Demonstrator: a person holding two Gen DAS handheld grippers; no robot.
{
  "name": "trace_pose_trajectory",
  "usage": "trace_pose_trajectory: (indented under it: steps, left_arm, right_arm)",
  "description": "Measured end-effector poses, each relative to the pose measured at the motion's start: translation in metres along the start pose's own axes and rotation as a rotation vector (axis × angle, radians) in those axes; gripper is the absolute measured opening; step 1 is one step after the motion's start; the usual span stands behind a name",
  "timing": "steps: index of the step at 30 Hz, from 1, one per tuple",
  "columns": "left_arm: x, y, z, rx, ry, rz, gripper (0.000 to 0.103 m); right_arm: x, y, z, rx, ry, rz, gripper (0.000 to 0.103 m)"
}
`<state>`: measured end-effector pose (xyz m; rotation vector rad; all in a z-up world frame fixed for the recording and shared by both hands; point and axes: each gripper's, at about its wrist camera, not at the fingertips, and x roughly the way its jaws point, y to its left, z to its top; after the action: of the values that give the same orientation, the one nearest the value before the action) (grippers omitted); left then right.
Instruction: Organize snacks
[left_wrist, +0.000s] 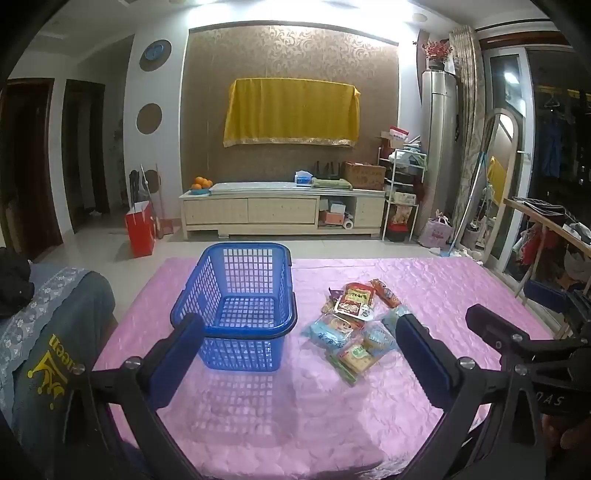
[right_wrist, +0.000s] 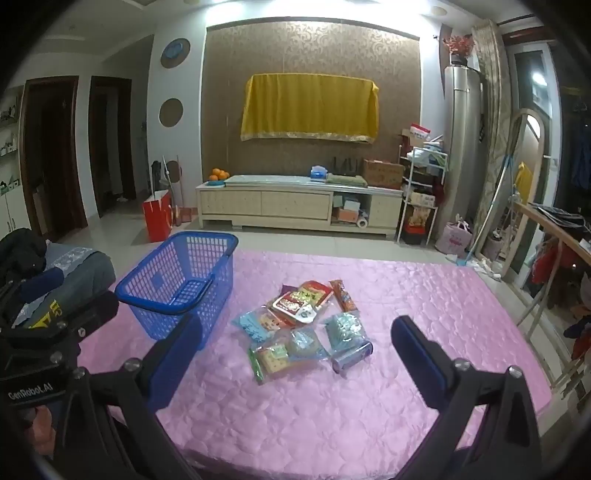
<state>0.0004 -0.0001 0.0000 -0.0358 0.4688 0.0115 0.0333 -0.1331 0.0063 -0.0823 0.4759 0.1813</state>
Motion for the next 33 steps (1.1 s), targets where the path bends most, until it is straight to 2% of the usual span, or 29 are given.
trace_pose_trajectory:
  steps: [5, 6, 13, 33]
  left_arm:
    - [0.0, -0.002, -0.001, -0.001, 0.0, 0.004, 0.102]
    - [-0.001, -0.004, -0.004, -0.002, -0.003, 0.005, 0.102]
    - [-0.002, 0.002, -0.004, -0.025, 0.0, -0.007, 0.102]
    - [0.003, 0.005, -0.008, -0.031, 0.028, -0.014, 0.102]
  right_arm:
    - [-0.004, 0.0, 0.003, -0.005, -0.022, -0.011, 0.103]
    - [0.001, 0.002, -0.002, -0.007, 0.0, -0.009, 0.103]
    - [0.008, 0.01, -0.01, -0.003, -0.003, -0.007, 0.103]
    - [0.001, 0.001, -0.004, 0.008, 0.021, 0.002, 0.103]
